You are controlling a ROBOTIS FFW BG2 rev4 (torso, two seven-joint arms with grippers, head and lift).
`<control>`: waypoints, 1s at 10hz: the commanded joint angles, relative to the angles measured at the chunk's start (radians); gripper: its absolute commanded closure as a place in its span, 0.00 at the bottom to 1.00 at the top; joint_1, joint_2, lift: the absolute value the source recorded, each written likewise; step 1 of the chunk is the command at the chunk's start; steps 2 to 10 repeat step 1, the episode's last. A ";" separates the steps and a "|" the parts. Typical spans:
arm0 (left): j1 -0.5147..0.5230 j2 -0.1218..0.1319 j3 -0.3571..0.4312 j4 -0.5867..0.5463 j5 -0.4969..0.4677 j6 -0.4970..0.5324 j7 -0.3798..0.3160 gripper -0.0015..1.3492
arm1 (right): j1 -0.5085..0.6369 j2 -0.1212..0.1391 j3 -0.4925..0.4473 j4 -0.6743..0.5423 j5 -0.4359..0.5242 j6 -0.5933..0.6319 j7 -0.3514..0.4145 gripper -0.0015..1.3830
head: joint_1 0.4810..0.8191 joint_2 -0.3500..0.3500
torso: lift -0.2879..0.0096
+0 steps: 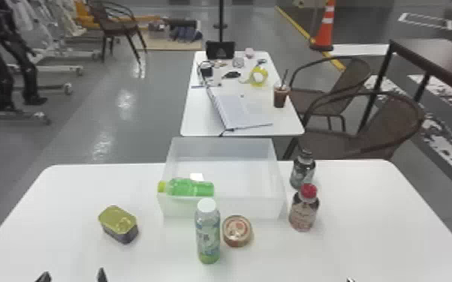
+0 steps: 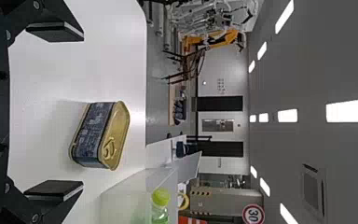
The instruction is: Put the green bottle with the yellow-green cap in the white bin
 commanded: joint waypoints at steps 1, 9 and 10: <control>0.002 -0.004 -0.001 0.000 0.005 0.002 0.000 0.13 | 0.000 0.000 0.000 -0.001 0.003 0.000 0.000 0.20 | 0.20 0.50 | 0.63; 0.002 -0.004 -0.001 0.000 0.005 0.002 0.000 0.13 | 0.000 0.000 0.000 -0.001 0.003 0.000 0.000 0.20 | 0.20 0.50 | 0.63; 0.002 -0.004 -0.001 0.000 0.005 0.002 0.000 0.13 | 0.000 0.000 0.000 -0.001 0.003 0.000 0.000 0.20 | 0.20 0.50 | 0.63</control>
